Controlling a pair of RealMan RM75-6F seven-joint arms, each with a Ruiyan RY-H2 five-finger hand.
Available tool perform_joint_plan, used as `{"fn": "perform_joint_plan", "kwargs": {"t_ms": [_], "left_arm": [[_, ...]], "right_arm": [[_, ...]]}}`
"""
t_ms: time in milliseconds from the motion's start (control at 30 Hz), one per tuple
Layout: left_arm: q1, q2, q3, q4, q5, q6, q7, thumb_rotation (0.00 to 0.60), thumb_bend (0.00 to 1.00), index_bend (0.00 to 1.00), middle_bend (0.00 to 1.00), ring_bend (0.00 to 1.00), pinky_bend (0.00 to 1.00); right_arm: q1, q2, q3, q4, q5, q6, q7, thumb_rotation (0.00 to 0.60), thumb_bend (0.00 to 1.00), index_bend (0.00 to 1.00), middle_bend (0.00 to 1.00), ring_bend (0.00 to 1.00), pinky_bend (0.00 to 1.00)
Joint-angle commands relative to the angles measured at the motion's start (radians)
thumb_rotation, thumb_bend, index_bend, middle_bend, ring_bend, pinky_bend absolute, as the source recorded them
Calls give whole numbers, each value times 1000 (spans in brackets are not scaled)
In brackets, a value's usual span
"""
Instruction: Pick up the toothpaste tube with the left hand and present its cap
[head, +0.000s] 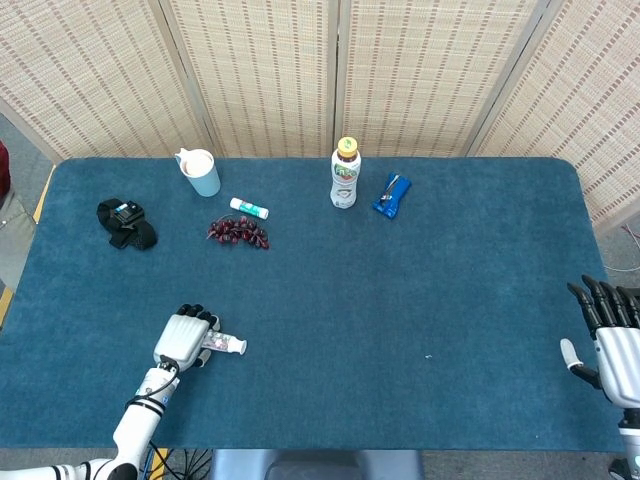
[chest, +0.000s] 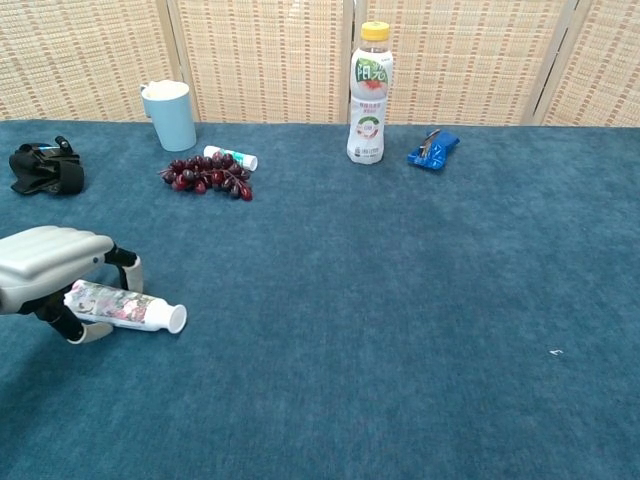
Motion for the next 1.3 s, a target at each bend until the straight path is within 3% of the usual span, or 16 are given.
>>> {"fn": "perform_joint_plan", "kwargs": {"t_ms": [33,433,633,933,1300], "left_arm": [[3,0,-2,5,11,3,-14,600,250,413,383,208,146],[4,-14,-12,76,75,-16,-136,600,257,506,519,317,146],[-3,16,-16,82,110,-36,-184,600,376,518,576,359,146],[-56,191,-67,-54,88,-143,-252,600,434,519,593,375,146],[-154,382,-173,-208,14,-306,-406,600,441,538,616,394,149]], "right_arm": [[0,1,0,-2,0,0,-2,600,314,122,58,0,0],[0,5,-2,-18,-3,-3,-18,600,314,122,58,0,0],[10,10,-3,-29,-18,-15,-33,600,315,122,58,0,0],[78,41,-1,-76,-100,-92,-51,600,318,122,58,0,0],[275,13,47,-169,-185,-311,-125,600,330,122,58,0,0]]}}
